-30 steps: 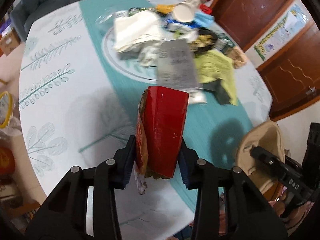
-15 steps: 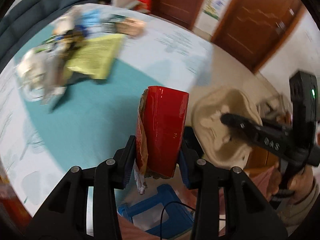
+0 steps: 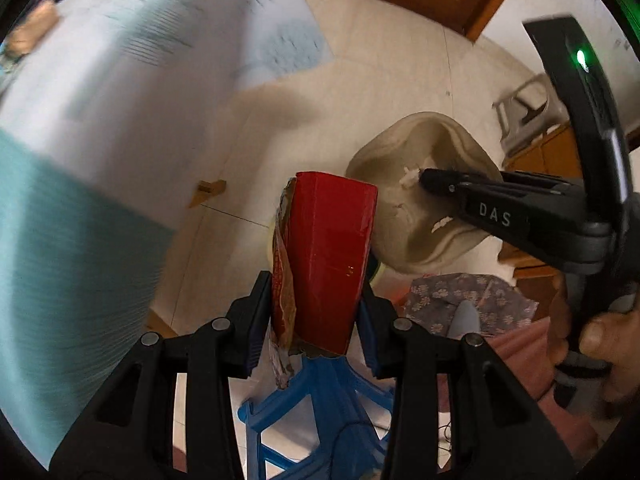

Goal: Collect trash
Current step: 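Carry the red box and paper bag to the bin and release both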

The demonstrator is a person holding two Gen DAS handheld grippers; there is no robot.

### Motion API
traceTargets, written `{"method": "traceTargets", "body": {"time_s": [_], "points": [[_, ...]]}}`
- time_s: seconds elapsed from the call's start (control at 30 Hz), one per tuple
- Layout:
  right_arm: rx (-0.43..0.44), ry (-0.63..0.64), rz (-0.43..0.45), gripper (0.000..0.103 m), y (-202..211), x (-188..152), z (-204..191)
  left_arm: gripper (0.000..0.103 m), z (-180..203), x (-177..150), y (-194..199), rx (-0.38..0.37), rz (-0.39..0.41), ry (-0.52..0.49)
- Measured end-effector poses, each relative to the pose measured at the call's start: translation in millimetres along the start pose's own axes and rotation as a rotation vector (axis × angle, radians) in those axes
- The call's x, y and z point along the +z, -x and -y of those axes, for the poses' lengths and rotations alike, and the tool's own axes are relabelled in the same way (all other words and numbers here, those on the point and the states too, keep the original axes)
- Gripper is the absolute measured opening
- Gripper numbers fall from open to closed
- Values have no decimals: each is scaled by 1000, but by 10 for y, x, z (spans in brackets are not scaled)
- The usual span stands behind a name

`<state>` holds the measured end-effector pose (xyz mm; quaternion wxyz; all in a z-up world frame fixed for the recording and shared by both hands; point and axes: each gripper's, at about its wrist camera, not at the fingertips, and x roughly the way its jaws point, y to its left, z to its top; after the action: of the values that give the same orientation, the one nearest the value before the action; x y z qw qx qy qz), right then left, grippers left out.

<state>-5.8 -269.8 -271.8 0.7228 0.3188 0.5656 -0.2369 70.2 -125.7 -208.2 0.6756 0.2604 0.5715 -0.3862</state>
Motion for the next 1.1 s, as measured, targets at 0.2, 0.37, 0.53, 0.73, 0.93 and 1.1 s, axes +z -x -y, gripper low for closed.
{"method": "traceTargets", "body": {"time_s": [0.2, 0.37, 0.53, 0.73, 0.93, 1.1], "points": [[-82, -19, -84, 14, -481, 109, 217, 36, 3, 191, -627, -9, -75, 28], [-102, -46, -137, 14, -832, 212, 444, 37, -45, 365, -883, 4, -94, 38], [-73, -89, -176, 14, -1064, 256, 498, 38, -17, 460, -992, 8, -103, 52], [-34, -98, -177, 34, -1125, 244, 473, 42, -50, 559, -1137, 8, -133, 65], [-13, -137, -180, 43, -1182, 199, 387, 50, -196, 595, -1304, 12, -156, 91], [-6, -155, -174, 46, -1138, 195, 381, 59, -279, 637, -1407, 13, -147, 106]]}}
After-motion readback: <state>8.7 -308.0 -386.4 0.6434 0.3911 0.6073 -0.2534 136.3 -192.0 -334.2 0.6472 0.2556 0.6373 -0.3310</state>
